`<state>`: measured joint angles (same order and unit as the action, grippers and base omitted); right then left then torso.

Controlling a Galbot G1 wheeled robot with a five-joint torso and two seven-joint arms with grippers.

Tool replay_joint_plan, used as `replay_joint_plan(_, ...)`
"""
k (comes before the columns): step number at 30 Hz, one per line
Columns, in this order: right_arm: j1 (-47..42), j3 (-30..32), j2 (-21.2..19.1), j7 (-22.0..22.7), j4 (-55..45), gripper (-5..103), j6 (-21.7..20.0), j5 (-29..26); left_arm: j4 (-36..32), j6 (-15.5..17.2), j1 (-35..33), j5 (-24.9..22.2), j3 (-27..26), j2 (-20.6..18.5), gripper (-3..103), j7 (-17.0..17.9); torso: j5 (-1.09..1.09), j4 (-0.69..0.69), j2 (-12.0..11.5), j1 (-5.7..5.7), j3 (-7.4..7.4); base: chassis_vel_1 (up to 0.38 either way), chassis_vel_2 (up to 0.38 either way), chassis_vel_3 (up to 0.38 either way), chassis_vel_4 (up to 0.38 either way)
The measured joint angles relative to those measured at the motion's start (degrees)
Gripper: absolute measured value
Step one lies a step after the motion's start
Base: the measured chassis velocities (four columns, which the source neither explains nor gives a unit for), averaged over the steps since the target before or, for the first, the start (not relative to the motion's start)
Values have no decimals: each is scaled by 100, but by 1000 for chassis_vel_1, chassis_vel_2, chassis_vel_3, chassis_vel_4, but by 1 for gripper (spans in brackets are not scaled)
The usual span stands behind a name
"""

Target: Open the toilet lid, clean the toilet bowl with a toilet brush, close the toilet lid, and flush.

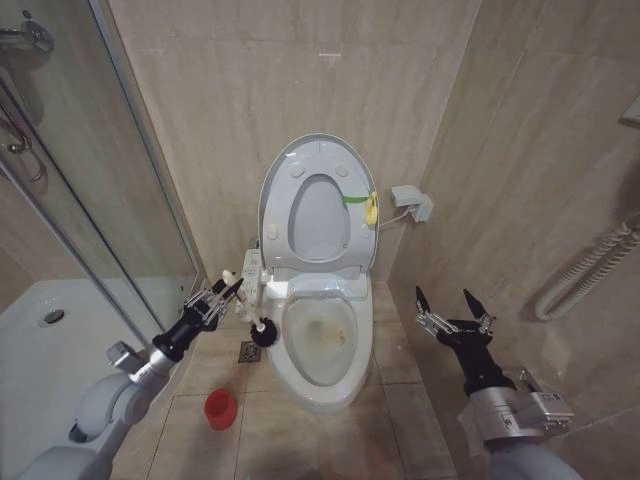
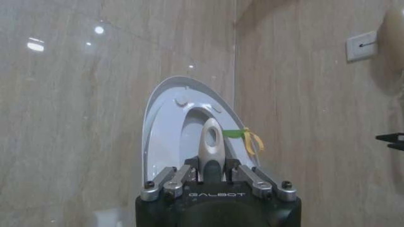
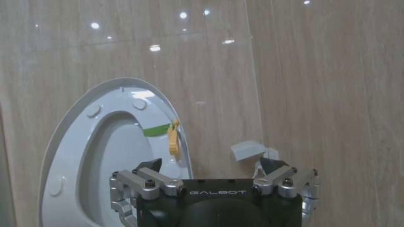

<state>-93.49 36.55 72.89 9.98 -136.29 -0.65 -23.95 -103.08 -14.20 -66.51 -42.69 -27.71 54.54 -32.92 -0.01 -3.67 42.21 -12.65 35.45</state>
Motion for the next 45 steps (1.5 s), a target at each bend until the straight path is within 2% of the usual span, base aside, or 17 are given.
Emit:
replay_joint_plan(8,245,70,-169,-5,199,100,19,-56,574,51,843,-37,489,-4,26,100,1,0,0,0,0,0,0,0,0)
replay_joint_plan(12,295,74,-192,-8,261,100,33,-59,739,59,1056,-61,653,27,26,101,2,1,0,0,0,0,0,0,0)
replay_joint_plan(20,372,141,-255,-18,408,100,65,-86,954,110,1450,-141,1198,292,26,108,2,1,0,1,0,0,0,0,0)
replay_joint_plan(29,477,205,-322,-16,497,100,65,-136,1564,-31,1917,-111,1729,593,26,97,2,0,0,0,0,0,0,0,0)
replay_joint_plan(33,520,254,-369,-13,527,100,52,-192,2205,-116,2319,-91,2232,851,26,70,2,-1,0,0,0,0,0,0,0)
replay_joint_plan(37,522,280,-390,-13,531,100,52,-211,2467,-166,2423,-20,2404,946,26,43,2,0,0,0,0,0,0,0,0)
replay_joint_plan(39,521,306,-410,-11,532,100,51,-240,2837,-254,2562,101,2612,1029,26,-2,2,0,0,0,0,0,0,0,0)
replay_joint_plan(45,542,305,-422,-13,541,100,52,-259,3431,-341,2867,345,3060,1027,26,-94,1,1,0,0,0,0,0,0,0)
